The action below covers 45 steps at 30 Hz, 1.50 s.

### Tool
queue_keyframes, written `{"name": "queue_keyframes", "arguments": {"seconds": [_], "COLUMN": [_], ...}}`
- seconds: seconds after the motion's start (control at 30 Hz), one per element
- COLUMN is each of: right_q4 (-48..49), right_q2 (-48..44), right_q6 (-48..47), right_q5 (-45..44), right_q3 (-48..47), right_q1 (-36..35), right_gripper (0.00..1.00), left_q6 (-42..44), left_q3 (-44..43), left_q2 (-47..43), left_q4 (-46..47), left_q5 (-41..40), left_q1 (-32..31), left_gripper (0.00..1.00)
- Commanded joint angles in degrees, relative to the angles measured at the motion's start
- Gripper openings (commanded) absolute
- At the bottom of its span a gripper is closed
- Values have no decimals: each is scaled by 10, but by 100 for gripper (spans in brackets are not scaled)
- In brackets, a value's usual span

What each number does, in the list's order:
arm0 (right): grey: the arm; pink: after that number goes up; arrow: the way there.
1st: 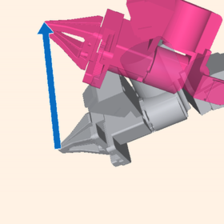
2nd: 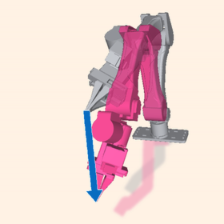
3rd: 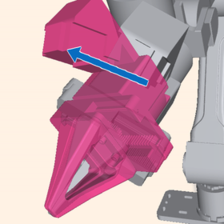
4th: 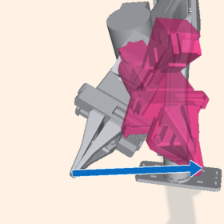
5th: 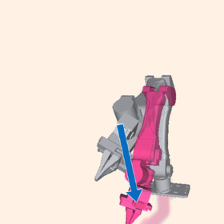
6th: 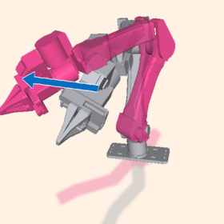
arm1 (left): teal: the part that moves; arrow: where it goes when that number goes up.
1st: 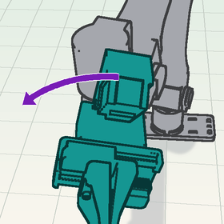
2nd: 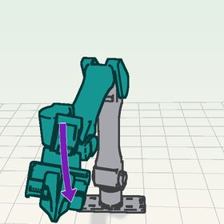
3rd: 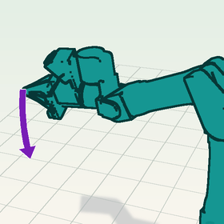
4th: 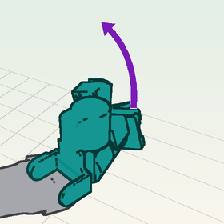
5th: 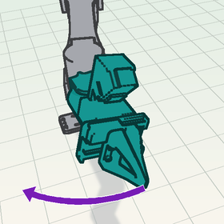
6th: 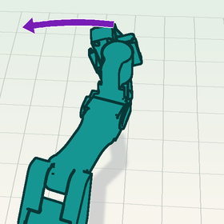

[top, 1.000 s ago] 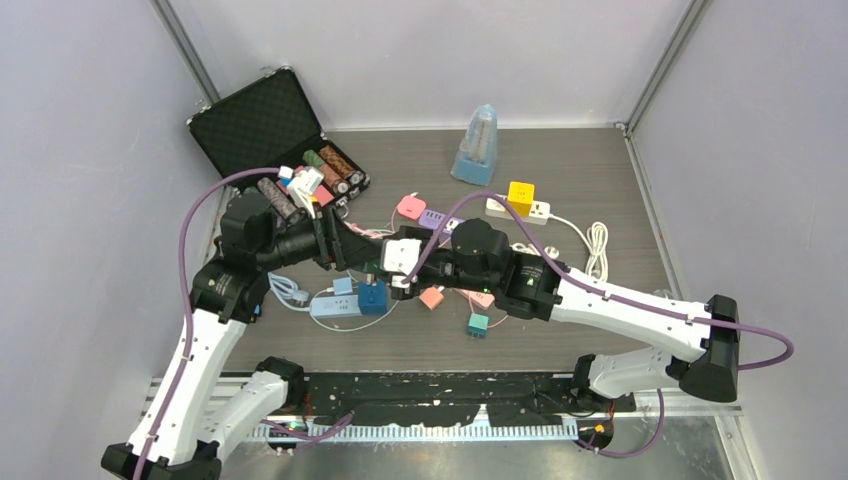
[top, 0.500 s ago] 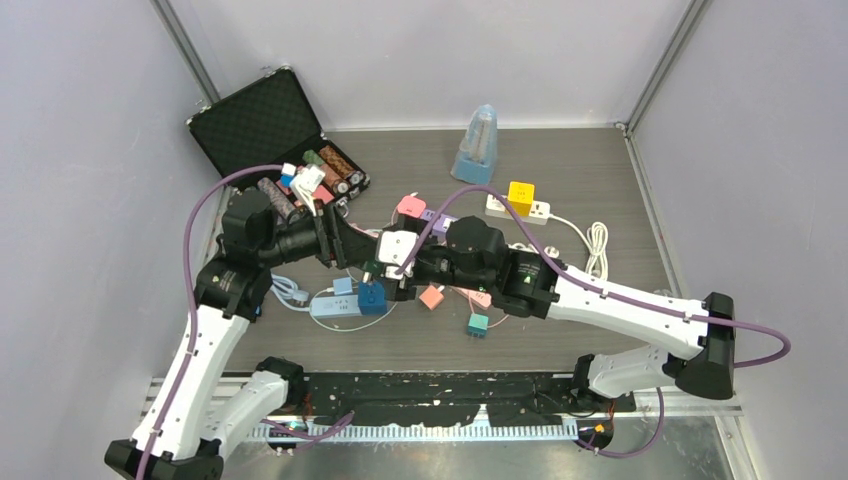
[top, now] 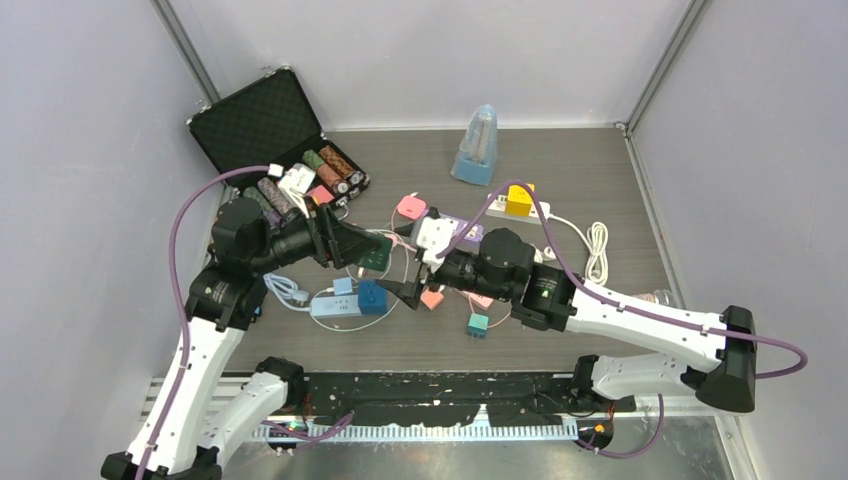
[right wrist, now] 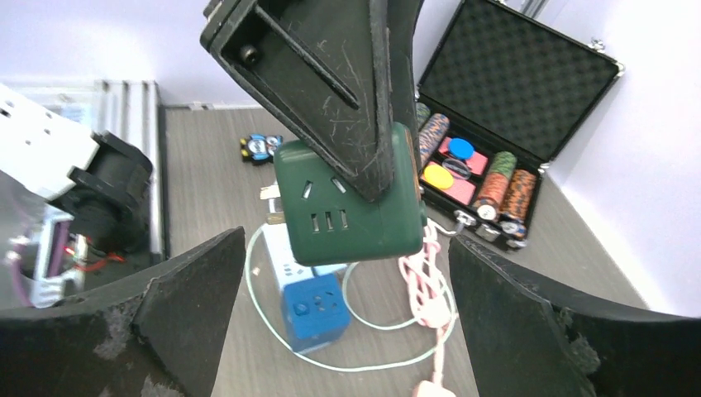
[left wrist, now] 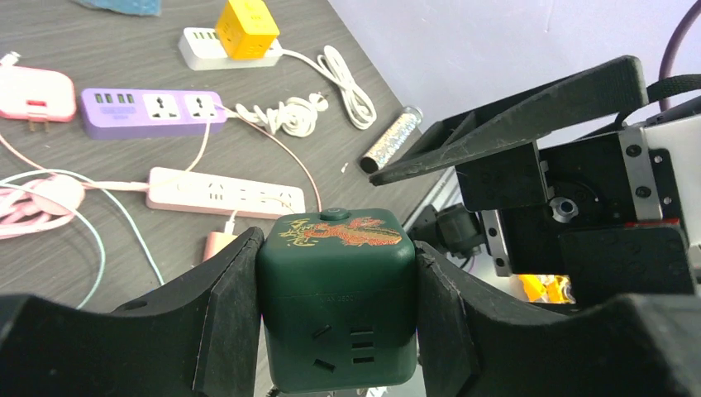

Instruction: Insert the plug

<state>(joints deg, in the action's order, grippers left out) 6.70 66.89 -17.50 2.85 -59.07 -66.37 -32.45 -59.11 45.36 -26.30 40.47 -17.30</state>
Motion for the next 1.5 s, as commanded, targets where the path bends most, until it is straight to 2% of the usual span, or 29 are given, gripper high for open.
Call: {"name": "queue_keyframes", "arguments": {"seconds": [0.0,0.1,0.2,0.3,0.5,0.7,0.73,0.87,0.93,0.97,1.0,1.03,1.07,1.1,1.17,1.23,1.3,1.4,1.47], "right_q4": [88,173,236,280,430,536,554,594,596,596,596,591,589,582,559,516,457,363,304], "right_q2": [-31,-34,-19,7,67,131,141,163,169,171,173,174,174,174,171,161,144,129,122], "right_q6": [155,279,397,460,588,698,705,737,743,745,746,745,744,738,719,680,626,527,481], "right_q5": [60,132,178,207,276,302,304,307,314,316,322,325,331,333,342,357,374,401,415], "right_q3": [27,51,59,55,42,14,13,3,-3,-8,-9,-12,-13,-14,-13,-13,-15,-27,-37], "right_q1": [35,82,100,105,110,115,116,117,118,117,118,118,118,118,119,120,121,123,125], "right_gripper": [97,97,97,97,96,99,97,80,69,57,51,38,32,19,8,6,6,6,6], "left_q6": [20,25,16,-7,-46,-94,-100,-113,-116,-117,-117,-116,-115,-112,-103,-89,-73,-40,1], "left_q3": [-10,-2,1,7,14,21,22,27,29,30,29,28,27,24,18,7,-14,-42,-58], "left_q2": [-30,-49,-63,-75,-88,-101,-103,-112,-116,-117,-117,-116,-115,-115,-114,-113,-105,-83,-71], "left_q4": [66,96,125,161,197,237,241,246,248,248,246,242,235,225,206,173,118,45,-6], "left_q5": [-42,-53,-49,-40,-32,-9,-7,-3,-2,-3,-3,-3,-2,-2,1,6,12,55,78], "left_q1": [-2,-3,-2,-2,-2,-2,-2,-2,-2,-2,-2,-2,-2,-2,-2,-2,-2,-2,-2], "left_gripper": [0,0,0,0,0,0,0,0,0,0,0,0,0,4,16,35,48,60,64]}}
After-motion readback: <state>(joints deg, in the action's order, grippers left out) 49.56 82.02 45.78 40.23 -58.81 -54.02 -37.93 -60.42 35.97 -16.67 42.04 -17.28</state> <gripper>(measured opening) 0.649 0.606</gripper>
